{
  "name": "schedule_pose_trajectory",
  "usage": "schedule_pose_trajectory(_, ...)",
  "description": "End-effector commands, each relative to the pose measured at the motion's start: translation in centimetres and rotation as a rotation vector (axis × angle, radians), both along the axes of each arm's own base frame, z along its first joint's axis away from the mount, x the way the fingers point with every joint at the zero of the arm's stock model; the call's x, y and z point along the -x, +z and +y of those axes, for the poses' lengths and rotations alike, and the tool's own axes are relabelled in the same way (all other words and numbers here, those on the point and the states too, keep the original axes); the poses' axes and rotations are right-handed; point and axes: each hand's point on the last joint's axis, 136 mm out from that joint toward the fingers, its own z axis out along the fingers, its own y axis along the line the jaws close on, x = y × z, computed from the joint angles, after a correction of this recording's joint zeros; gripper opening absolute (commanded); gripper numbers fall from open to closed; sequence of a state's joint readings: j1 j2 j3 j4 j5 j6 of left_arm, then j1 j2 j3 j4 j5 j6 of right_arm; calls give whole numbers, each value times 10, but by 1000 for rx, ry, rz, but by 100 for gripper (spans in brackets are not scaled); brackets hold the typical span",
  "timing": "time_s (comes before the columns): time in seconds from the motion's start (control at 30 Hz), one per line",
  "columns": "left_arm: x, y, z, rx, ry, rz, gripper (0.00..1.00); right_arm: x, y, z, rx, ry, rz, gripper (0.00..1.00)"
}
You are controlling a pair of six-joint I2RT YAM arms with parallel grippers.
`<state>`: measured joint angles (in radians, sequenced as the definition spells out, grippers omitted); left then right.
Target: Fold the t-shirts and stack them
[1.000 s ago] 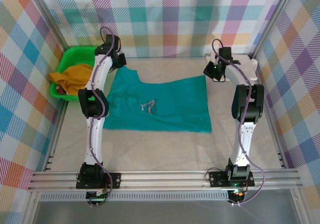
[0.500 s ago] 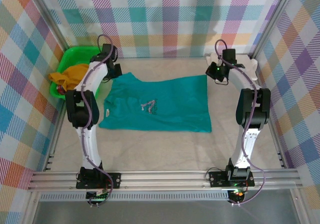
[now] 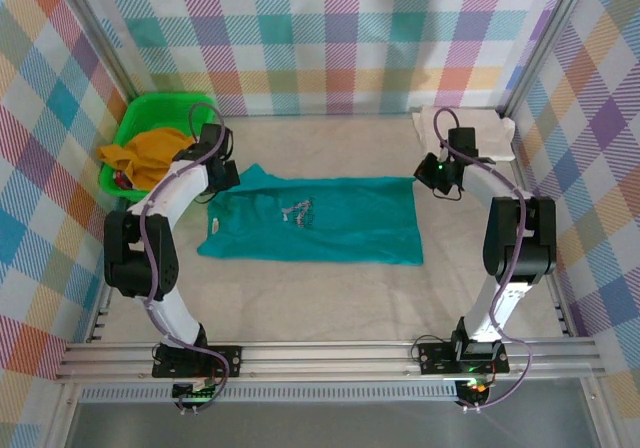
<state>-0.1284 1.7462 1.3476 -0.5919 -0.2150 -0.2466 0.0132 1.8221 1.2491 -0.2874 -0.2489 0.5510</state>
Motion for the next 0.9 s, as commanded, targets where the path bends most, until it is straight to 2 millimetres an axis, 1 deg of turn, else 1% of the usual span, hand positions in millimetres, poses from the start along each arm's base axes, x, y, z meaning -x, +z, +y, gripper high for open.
schedule_pose_trajectory(0.0,-2,18,4,-12,39,-66,0,-4,27,2,-41,-14,-62,0)
schedule_pose_trajectory(0.1,2,29,4,-14,40,-84,0,-1,44,2,-53,-23,-91,0)
schedule_pose_trajectory(0.17,9,34,5,-28,46,-89,0,3,51,1,-49,-29,-100,0)
schedule_pose_trajectory(0.23,17,37,6,-33,56,-88,0,10,52,1,-48,-30,-96,0)
schedule_pose_trajectory(0.37,38,31,8,-38,62,-73,0,27,40,3,-55,-18,-58,0)
schedule_pose_trajectory(0.57,65,10,17,-64,96,-15,0,51,5,5,-63,-10,23,0)
schedule_pose_trajectory(0.67,74,-3,19,-66,106,14,0,58,-12,3,-51,-13,62,0)
schedule_pose_trajectory(0.77,79,-10,17,-55,106,31,0,60,-15,3,-48,-14,70,0)
schedule_pose_trajectory(0.87,81,-10,16,-51,102,35,0,58,-16,1,-41,-18,75,0)
